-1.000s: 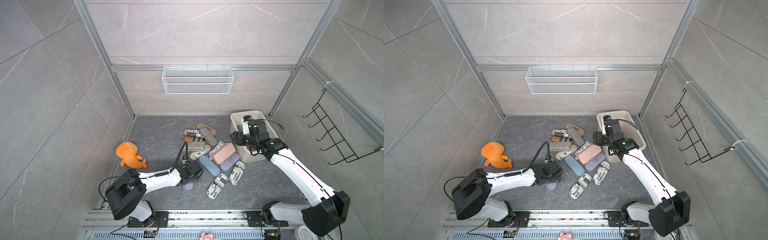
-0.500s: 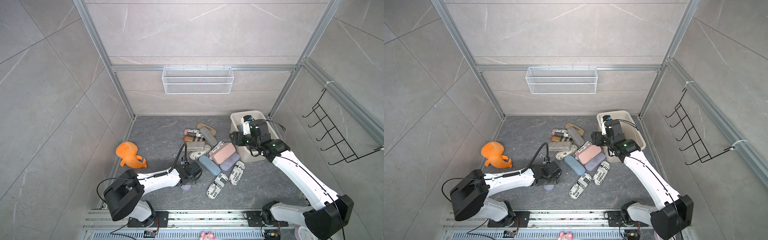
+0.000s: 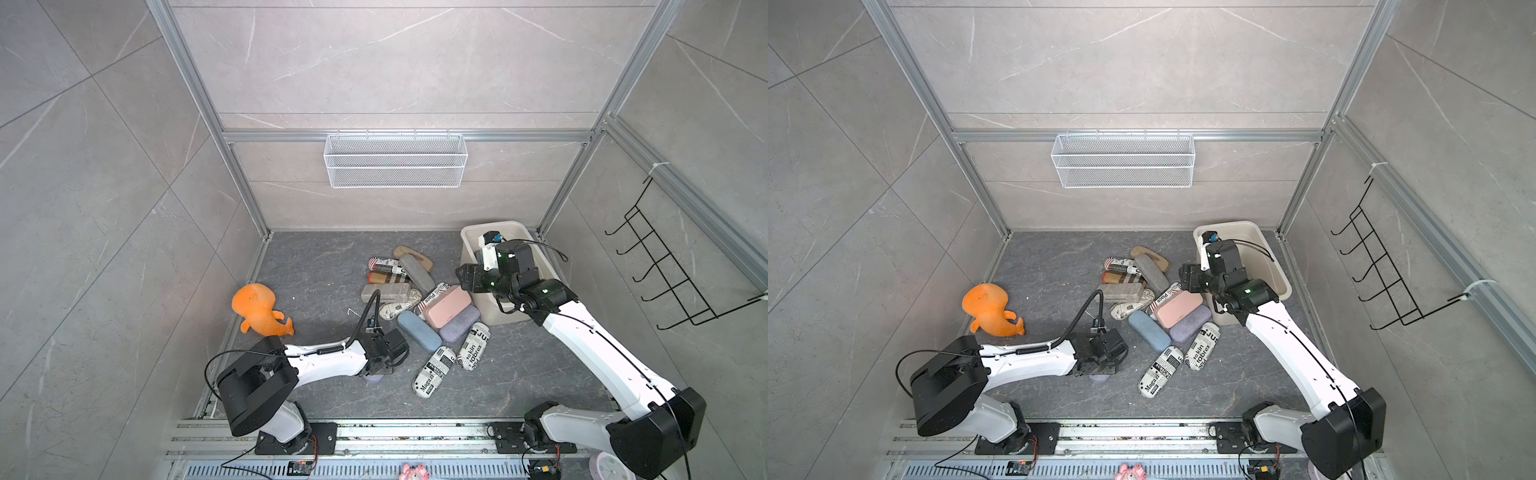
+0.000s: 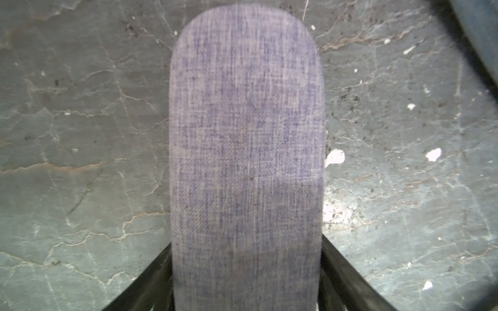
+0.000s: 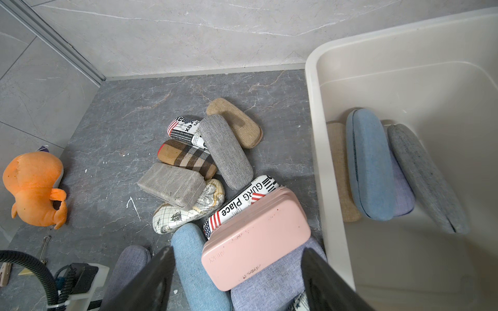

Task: Put the glasses cases into the storage boxes
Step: Pick up the glasses case at the center of the board.

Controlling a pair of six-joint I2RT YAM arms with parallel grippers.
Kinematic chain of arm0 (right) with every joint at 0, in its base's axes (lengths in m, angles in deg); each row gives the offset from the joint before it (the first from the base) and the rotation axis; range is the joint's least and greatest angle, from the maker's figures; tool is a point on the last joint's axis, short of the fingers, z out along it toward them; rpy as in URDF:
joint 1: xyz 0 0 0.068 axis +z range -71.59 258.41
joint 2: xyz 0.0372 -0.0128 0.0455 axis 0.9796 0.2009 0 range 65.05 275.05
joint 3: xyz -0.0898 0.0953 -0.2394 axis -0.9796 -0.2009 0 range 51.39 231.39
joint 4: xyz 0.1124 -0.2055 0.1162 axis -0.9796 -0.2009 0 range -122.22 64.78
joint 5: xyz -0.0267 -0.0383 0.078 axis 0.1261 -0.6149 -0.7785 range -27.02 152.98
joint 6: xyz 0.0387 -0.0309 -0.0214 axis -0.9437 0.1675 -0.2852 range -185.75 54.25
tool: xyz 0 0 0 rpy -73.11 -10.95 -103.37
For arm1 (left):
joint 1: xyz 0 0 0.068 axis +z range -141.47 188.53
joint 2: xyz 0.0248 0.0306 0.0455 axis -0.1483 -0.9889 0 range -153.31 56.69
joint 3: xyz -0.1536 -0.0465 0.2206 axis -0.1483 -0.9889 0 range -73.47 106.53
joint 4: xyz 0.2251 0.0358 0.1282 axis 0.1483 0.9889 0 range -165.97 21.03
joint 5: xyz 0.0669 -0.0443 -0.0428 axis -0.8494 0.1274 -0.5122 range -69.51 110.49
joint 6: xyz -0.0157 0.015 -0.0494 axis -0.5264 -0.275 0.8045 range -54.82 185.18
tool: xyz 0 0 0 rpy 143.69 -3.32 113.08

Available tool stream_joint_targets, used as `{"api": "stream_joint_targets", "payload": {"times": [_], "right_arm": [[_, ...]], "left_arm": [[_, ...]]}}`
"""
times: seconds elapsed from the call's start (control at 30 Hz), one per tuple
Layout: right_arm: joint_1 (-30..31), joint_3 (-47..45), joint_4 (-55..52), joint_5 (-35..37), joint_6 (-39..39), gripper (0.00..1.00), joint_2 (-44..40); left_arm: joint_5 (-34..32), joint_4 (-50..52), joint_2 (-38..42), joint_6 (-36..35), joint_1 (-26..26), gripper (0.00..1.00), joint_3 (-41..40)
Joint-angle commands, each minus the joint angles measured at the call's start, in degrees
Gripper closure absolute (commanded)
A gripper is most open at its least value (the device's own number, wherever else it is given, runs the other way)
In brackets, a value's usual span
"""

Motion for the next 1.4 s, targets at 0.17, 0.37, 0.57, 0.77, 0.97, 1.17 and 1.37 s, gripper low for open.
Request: {"api": "stream_joint_targets", "payload": {"times": [0.17, 0.37, 0.57, 0.77, 0.97, 1.17, 1.37], "right_arm": [[1.06, 0.33, 0.01, -0.47, -1.29, 0.23, 0.10], [1.88, 0.25, -0.03, -0.12, -1.48, 0.24, 0.39], [2.12, 0.59, -0.98, -0.06, -1.34, 0.24, -0.29], [2.99, 0.97, -0.25, -5.40, -2.88, 0.26, -0.08], [3.87, -7.69, 12.45, -12.72, -8.04, 0.24, -6.57], [5.57, -9.07, 14.76, -21.89, -8.76, 0.22, -7.51], [8.34, -10.94, 18.52, -24.78, -9.94, 0.22, -9.01]], "left_arm": [[1.34, 4.17, -1.64, -2.74, -0.76, 0.21, 1.49], [1.28, 4.97, -2.16, -2.03, -0.71, 0.33, 0.71], [-2.93, 4.01, 2.87, -0.17, -1.53, 0.43, -1.03], [-9.25, -3.94, 13.74, -9.28, -2.80, 0.42, -0.65], [-10.38, -25.26, 20.45, -23.93, -2.81, 0.40, -1.52], [-4.92, -43.59, 19.74, -35.65, -2.72, 0.37, -1.88], [-2.63, -47.70, 17.08, -39.76, -2.15, 0.37, 0.65]]}}
